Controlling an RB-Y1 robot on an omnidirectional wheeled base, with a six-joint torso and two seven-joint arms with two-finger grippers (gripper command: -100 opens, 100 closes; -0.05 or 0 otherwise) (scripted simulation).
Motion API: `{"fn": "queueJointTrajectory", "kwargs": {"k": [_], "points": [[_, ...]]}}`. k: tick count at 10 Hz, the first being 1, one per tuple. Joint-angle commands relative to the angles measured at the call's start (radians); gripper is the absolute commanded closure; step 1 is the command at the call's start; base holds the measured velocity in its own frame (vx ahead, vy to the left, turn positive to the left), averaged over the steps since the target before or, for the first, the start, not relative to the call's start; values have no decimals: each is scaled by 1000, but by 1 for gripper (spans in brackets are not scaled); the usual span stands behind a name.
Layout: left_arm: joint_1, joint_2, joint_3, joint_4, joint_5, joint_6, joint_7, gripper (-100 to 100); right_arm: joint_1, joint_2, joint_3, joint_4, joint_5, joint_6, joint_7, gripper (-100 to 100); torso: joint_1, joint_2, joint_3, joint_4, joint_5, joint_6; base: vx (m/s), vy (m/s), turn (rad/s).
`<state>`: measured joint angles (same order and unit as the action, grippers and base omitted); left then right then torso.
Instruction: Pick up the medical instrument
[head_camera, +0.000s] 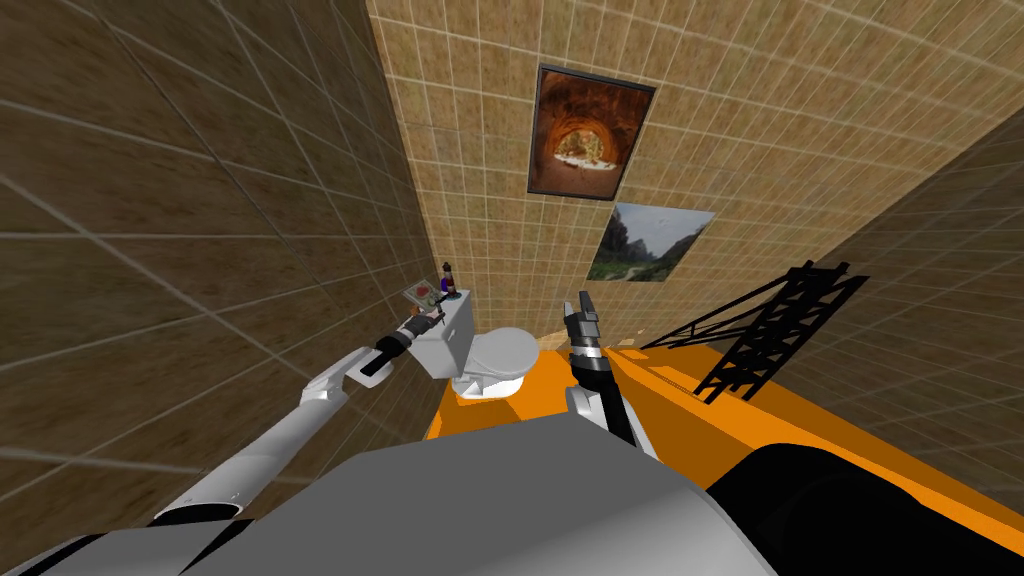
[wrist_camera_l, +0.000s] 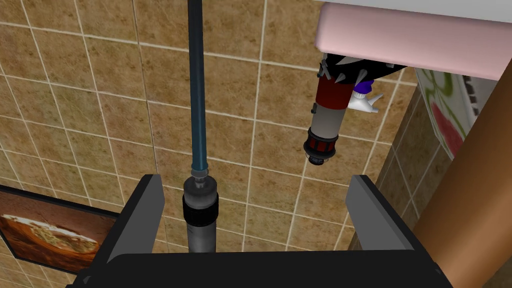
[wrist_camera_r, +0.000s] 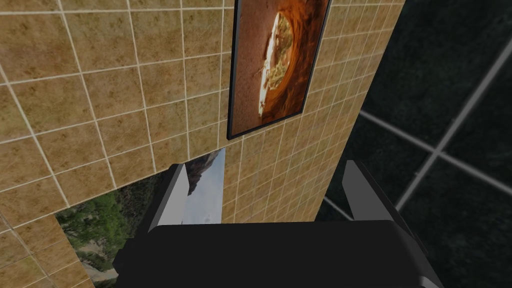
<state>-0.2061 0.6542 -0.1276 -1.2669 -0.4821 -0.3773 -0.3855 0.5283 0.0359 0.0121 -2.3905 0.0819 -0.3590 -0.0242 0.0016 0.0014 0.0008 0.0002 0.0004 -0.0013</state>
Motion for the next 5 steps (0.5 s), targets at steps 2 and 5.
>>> {"fn": "queueJointTrajectory", "kwargs": {"k": [2,5], "points": [[-72,-24,-32,71,22,-7,-31,-100,0,0,0,0,0,0,0,0,1,2,1,0,0,0,-82,29,-48],[-151,-47,-64,167,44,-15,-62,-100,0,0,0,0,0,0,0,0,0,1,0,0,0,0,-59,17,-14]]}}
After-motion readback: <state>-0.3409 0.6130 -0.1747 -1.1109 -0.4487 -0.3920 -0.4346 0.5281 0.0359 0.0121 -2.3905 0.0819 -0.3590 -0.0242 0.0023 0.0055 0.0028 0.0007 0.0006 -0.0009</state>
